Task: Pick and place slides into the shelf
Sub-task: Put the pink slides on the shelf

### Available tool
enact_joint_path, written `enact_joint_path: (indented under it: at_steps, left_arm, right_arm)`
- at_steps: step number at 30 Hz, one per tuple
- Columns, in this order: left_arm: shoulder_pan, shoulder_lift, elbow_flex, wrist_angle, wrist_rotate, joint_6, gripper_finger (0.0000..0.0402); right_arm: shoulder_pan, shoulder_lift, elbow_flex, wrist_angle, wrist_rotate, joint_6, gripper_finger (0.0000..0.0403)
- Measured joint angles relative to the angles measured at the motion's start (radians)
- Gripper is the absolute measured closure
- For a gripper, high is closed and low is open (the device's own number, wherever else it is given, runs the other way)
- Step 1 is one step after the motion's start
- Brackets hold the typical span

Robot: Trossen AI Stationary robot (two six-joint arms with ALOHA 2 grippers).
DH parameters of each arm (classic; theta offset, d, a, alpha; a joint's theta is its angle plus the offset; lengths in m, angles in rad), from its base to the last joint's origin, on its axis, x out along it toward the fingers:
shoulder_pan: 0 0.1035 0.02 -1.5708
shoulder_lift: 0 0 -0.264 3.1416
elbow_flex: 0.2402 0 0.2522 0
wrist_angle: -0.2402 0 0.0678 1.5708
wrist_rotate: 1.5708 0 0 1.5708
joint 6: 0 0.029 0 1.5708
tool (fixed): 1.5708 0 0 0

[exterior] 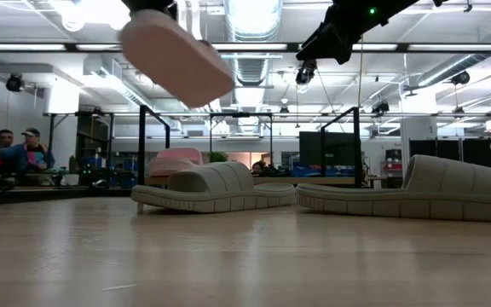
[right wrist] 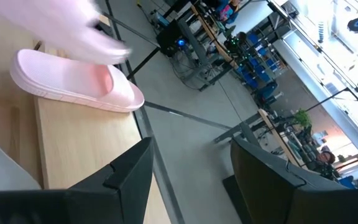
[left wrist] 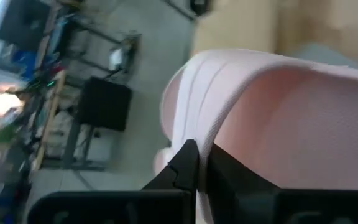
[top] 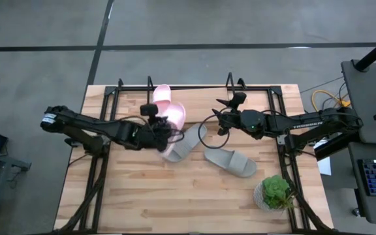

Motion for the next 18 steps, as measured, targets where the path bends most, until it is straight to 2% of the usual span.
enact_joint_path:
  at_steps: [12,18]
  left_arm:
    - [0.166,0.012,0.0,0.255,0.012,0.046,0.0401]
    - [0.235,0.088,0.001,0.409,0.001,0.127,0.0401]
  right_arm:
    - [0.0,0.0,0.0,0.0,0.0,0.002,0.0197]
    - [0.0,0.0,0.0,-0.001,0.0,0.003,0.0197]
